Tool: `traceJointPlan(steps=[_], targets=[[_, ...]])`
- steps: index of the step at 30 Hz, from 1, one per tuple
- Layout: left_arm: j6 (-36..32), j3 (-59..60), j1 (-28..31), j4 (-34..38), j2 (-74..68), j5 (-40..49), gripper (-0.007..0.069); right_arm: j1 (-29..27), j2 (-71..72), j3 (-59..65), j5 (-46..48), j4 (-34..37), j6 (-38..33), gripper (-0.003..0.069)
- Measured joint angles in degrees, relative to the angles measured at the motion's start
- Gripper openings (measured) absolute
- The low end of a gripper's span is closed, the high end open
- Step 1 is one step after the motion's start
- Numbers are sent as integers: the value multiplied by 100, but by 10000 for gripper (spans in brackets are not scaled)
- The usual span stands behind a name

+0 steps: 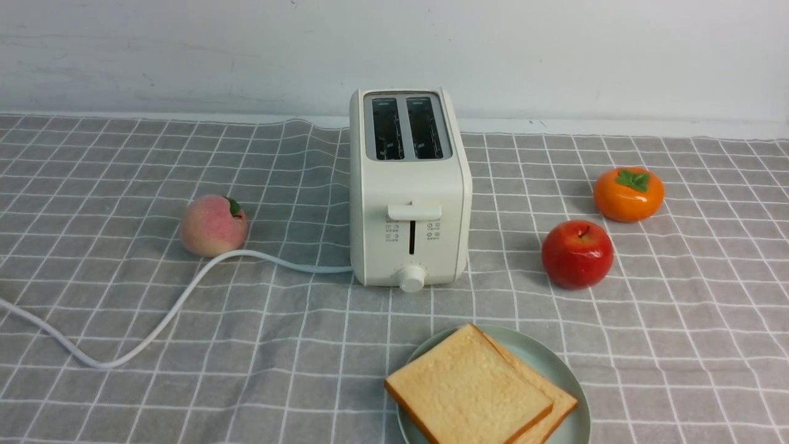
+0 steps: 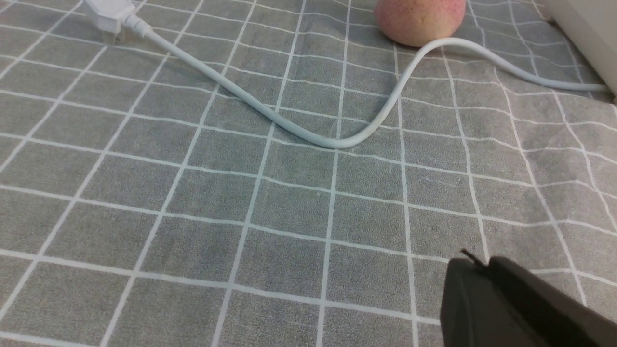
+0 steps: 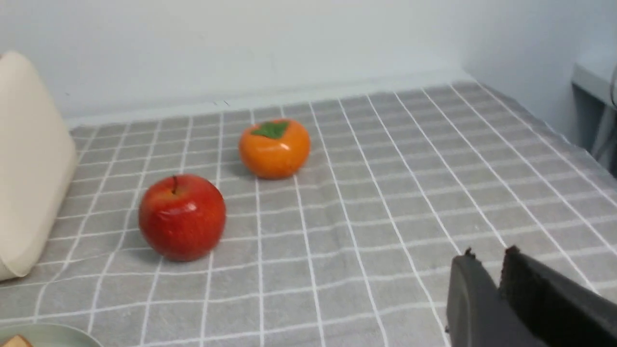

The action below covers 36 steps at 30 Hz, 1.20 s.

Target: Take toasted bread from bread machine on grey coffee table place on plate.

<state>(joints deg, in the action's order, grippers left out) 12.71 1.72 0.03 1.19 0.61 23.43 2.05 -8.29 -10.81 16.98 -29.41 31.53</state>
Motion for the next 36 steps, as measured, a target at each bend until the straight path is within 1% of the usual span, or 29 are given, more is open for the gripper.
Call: traceJointPlan(steps=[1,2,4,11,13,14,17,19,21,25,36], targets=[[0,0,0,0,0,0,29,0,94,129,-229,-24,-230,99],[0,0,0,0,0,0,29,0,94,129,-265,-24,-230,99],[-2,0,0,0,0,0,34,0,277,393,-550,-53,-556,102],[-2,0,0,0,0,0,38,0,480,828,-576,80,-508,106],[-2,0,0,0,0,0,38,0,659,990,-549,575,-643,108],[-2,0,0,0,0,0,39,0,694,1044,-504,875,-842,109],[-2,0,0,0,0,0,45,0,713,1136,-191,1801,-1726,111],[-2,0,0,0,0,0,49,0,713,1157,86,2282,-2317,114],[-2,0,0,0,0,0,51,0,713,1157,418,2677,-2637,118],[-2,0,0,0,0,0,53,-12,859,1162,505,2941,-2806,123],[-2,0,0,0,2,-8,66,-54,887,1162,526,3067,-2824,136]])
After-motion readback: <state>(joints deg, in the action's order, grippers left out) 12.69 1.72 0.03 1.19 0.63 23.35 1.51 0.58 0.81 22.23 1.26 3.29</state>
